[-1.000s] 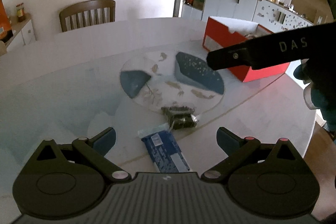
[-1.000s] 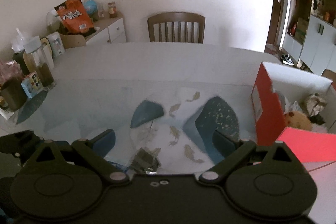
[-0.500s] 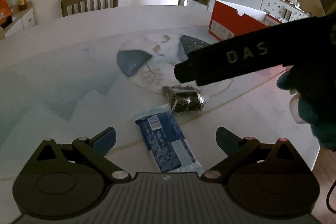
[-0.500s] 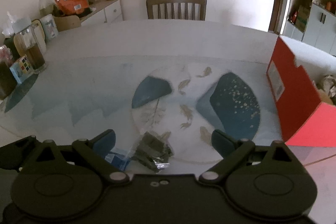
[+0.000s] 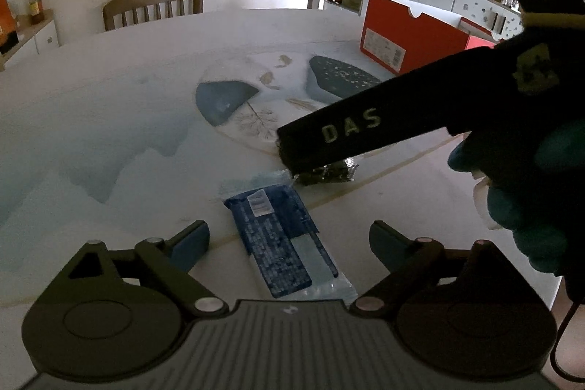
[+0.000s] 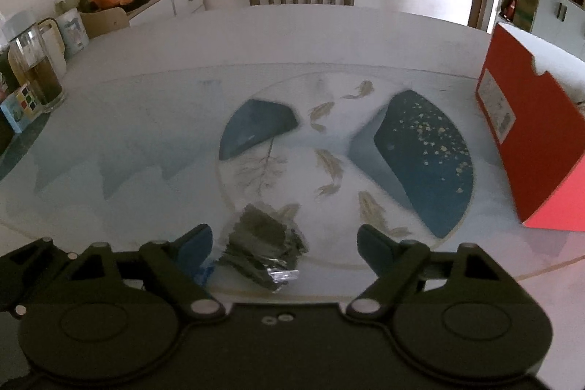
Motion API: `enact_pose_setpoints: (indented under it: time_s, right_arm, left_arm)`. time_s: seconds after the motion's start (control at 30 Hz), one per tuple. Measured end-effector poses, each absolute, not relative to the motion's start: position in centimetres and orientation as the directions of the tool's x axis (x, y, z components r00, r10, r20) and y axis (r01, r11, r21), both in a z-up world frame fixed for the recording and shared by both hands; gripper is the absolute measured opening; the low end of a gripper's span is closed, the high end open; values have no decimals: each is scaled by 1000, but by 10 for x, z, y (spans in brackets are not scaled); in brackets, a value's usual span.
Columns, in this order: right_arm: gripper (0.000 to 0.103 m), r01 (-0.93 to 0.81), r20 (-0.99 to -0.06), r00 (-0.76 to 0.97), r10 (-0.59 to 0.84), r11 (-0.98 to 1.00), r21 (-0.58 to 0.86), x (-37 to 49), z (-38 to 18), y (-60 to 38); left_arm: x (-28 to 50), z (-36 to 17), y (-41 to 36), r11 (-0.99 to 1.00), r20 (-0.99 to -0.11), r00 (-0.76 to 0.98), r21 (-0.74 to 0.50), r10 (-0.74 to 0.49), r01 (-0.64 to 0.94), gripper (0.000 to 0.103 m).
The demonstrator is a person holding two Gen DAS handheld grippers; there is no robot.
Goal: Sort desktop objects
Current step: 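Grasp the dark plastic bag with right tool while left grasps the blue packet, then carry the dark bag and blue packet over the red shoebox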
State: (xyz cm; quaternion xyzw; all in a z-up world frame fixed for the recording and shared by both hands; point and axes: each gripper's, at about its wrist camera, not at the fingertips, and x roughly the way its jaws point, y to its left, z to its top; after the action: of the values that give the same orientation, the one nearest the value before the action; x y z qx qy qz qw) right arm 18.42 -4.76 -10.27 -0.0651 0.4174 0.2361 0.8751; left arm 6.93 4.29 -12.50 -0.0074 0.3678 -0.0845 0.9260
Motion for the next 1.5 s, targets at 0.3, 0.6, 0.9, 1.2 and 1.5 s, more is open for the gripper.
enact_pose_setpoints:
  time_s: [0.3, 0.6, 0.9, 1.2, 1.5]
  right_arm:
    - [61, -480, -779, 515, 359, 873, 85, 188, -112, -42]
    - [56, -447, -780, 544, 309, 893, 42, 194, -113, -56]
    - [55, -425, -778, 556, 293, 904, 37, 197, -114, -68]
    - [52, -412, -788, 549, 278, 910, 34, 201, -113, -75]
    - [46, -369, -796, 558, 232, 929, 12, 202, -112, -91]
  left_arm:
    - [62, -130, 36, 987, -661, 742, 11, -111, 157, 87]
    - [61, -127, 37, 991, -648, 756, 14, -95, 136, 66]
    - [60, -126, 41, 992, -641, 763, 13, -85, 122, 48]
    - [67, -123, 51, 994, -644, 760, -16, -93, 108, 37]
    - [84, -121, 55, 994, -650, 753, -39, -100, 98, 36]
